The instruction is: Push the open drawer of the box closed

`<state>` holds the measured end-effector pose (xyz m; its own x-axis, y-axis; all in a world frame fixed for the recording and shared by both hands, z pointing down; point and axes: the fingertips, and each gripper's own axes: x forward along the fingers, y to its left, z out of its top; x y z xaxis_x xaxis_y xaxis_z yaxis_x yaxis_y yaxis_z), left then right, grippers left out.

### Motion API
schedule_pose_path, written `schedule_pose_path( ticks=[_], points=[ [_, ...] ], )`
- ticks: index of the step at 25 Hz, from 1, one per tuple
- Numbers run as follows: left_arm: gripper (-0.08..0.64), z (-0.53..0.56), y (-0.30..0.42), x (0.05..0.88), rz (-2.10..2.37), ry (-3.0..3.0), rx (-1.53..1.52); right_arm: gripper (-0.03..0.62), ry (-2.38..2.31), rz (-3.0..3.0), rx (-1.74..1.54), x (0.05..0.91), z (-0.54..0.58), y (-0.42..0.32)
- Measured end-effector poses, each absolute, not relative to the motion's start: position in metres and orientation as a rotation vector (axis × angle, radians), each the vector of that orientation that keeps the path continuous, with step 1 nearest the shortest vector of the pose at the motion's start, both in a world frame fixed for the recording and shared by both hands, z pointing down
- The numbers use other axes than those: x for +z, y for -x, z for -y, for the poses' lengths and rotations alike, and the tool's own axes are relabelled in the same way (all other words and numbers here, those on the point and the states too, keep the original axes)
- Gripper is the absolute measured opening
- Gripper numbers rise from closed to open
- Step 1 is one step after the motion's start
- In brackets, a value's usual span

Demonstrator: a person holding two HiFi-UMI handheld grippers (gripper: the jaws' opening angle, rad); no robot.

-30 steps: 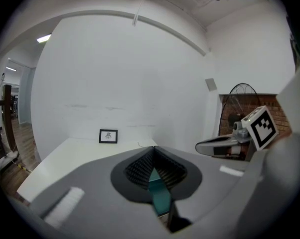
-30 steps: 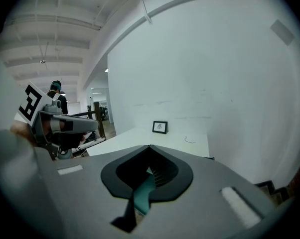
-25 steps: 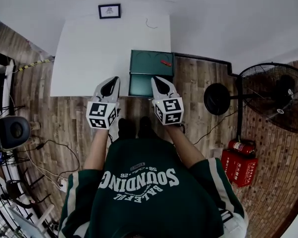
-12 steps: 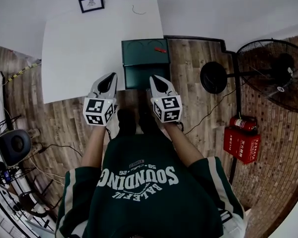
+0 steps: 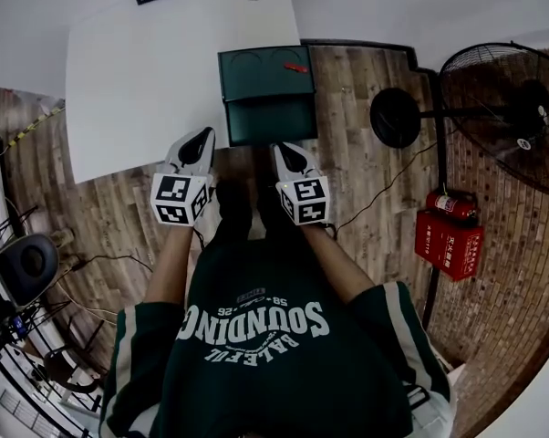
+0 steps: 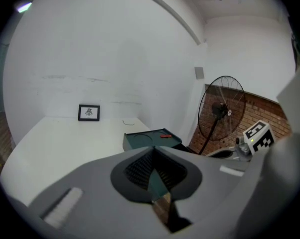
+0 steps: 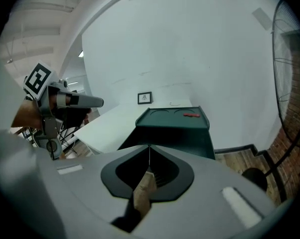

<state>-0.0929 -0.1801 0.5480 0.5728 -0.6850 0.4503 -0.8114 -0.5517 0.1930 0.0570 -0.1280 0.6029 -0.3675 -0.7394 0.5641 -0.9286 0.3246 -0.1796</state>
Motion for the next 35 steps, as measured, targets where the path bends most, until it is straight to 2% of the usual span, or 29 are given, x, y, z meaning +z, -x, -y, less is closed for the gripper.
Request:
schedule_pose_path(
  ticks=[3,10,12,26,27,29,35],
  points=[
    [0.052,0.176,0.097,0.55,1.22,-2.417,0.46,0.003,-1.448,2.18,0.756,0.622,0.117,-0.059],
    [0.052,0.171,0.116,0.553,1.27,-2.374,0.468,0.134,-1.384,2.105,0.958,0.665,0.107,-0.057],
    [0.052,0.169,0.123,0.553,1.289,-2.359,0.466,0.146,-1.379,2.089,0.983,0.673,0.107,-0.056],
    [0.052,0.16,0.161,0.557,1.398,-2.273,0.46,0.141,-1.42,1.958,1.101,0.707,0.124,-0.057],
    [0.052,0.159,0.162,0.558,1.402,-2.268,0.46,0.133,-1.413,1.957,1.102,0.708,0.123,-0.057],
    [0.052,0.159,0.164,0.559,1.406,-2.261,0.459,0.069,-1.409,1.952,1.092,0.709,0.124,-0.058],
    [0.052,0.16,0.17,0.56,1.411,-2.251,0.459,0.069,-1.402,1.947,1.094,0.708,0.125,-0.055]
  ],
)
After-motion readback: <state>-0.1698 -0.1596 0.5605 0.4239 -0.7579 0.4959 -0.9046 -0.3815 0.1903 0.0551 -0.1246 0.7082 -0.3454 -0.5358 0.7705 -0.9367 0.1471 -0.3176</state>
